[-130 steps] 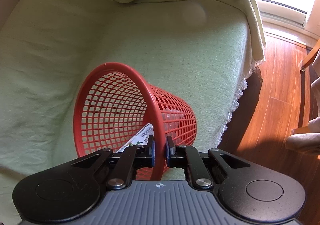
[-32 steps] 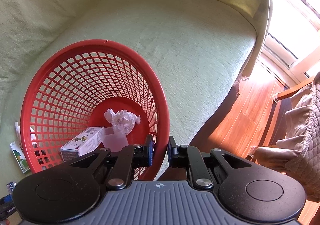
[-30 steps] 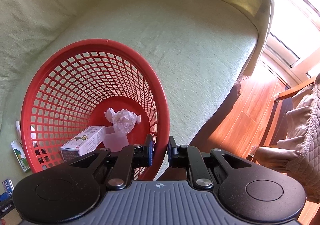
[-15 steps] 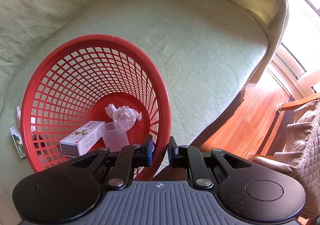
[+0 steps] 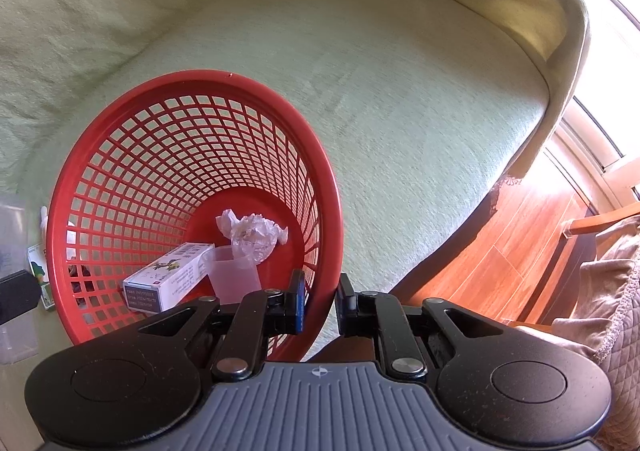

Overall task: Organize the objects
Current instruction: 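Carry the blue-and-white box over the basket and open the left tool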

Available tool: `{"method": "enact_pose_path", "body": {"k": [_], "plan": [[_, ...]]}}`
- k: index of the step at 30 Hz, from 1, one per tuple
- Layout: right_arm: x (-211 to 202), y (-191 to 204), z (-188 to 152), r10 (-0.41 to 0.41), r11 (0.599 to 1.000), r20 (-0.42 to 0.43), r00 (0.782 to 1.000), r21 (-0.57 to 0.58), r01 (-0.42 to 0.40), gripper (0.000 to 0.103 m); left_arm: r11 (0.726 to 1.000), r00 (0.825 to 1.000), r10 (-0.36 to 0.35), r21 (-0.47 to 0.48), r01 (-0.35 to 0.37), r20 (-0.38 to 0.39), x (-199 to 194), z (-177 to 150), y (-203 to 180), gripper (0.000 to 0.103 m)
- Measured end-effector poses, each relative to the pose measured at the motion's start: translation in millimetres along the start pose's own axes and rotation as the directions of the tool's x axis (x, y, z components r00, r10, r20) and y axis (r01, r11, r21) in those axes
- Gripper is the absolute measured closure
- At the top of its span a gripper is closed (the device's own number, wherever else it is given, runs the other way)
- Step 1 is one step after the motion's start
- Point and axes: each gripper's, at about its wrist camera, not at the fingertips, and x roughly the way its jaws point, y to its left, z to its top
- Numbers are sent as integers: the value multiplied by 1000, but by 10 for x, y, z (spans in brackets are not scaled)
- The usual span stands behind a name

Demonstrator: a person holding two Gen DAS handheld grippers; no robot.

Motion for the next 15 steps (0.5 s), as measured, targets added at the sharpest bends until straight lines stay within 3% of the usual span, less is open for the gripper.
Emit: {"method": "enact_pose_path", "body": {"k": [12, 15], "plan": [[-4, -37, 7, 22, 1000, 5, 1000, 8, -22, 91, 997, 998, -38, 70, 41, -40, 473, 104, -187, 48], [-3, -48, -1, 27, 1000, 4, 1000, 5, -27, 91, 998, 999, -35, 47, 37, -29, 472, 106, -160, 38]]}}
